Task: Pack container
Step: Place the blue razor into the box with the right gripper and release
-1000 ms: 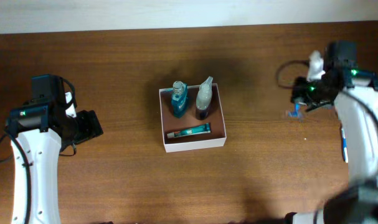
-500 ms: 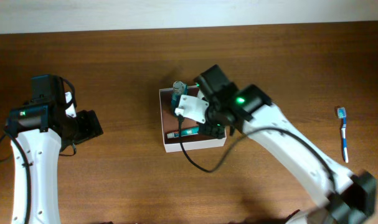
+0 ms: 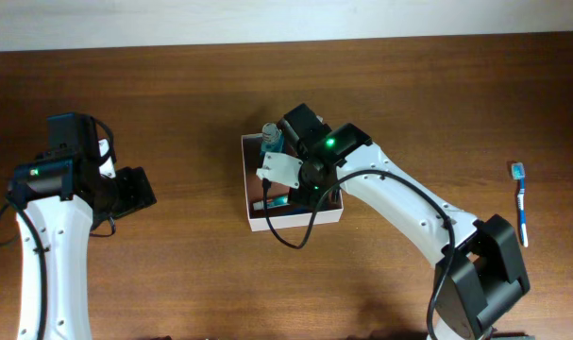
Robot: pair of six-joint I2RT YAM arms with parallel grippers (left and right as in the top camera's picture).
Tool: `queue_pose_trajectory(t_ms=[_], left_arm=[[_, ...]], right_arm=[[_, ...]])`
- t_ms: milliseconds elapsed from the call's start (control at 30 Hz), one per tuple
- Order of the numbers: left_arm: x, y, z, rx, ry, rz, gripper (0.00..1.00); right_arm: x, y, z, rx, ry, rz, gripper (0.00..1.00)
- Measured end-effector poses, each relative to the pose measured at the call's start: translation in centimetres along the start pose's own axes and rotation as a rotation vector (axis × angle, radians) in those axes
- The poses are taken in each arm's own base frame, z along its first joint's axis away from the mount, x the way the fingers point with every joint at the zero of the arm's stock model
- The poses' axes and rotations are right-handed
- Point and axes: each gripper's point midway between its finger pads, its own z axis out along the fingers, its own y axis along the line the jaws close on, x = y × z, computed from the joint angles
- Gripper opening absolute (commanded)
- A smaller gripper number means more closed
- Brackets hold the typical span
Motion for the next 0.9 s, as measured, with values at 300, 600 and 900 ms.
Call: queue_pose_trajectory(t_ms=[300,600,900], left_arm=[[0.0,0.0,0.0,0.0,0.0,0.0,0.82],[0.0,0.0,0.0,0.0,-0.001,0.0,0.82],[0.0,0.0,0.0,0.0,-0.002,0.0,0.82]], right_arm=[[3.1,-7.6,-13.7,0.432,-0.172,0.344,0.68],[28.1,-13.8,-25.0,0.778,-0.161,1.221,0.71],[39.7,-13.1,-14.8,0.581,0.001,1.555,0.72]])
